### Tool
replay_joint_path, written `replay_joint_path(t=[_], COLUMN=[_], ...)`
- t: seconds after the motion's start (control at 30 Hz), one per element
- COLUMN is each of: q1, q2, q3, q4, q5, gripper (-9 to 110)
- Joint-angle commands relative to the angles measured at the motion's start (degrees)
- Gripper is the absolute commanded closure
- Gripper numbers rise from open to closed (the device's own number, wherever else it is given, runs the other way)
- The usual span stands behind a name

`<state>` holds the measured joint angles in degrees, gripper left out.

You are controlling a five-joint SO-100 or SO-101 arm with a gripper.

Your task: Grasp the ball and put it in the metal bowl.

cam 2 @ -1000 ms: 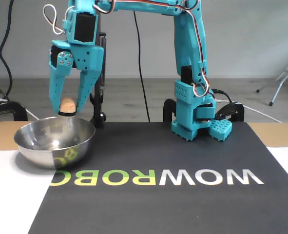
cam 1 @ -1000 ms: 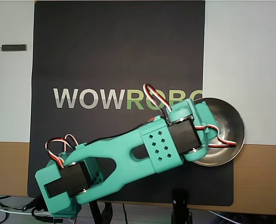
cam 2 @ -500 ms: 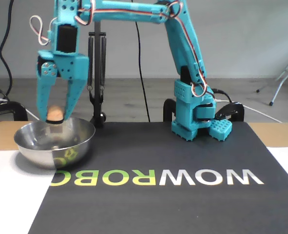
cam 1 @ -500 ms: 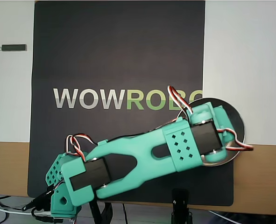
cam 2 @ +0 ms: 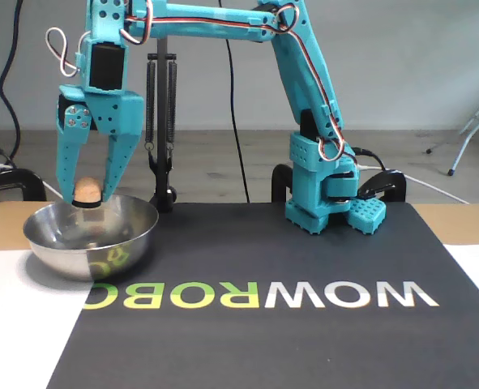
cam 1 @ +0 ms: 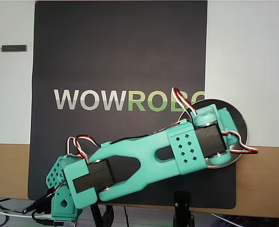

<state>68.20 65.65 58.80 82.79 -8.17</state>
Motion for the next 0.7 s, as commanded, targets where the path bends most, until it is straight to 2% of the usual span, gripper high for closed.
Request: replay_joint_path(t=[0.0, 0.57, 0.67], q1=[0.2, 0.2, 0.2], q2=[0.4, 0.4, 0.4], q3=[-2.2, -2.1, -2.1], q4=[-0.2, -0.1, 0.4], q5=[-0.3, -0.4, -0.4], gripper=[67, 67, 55])
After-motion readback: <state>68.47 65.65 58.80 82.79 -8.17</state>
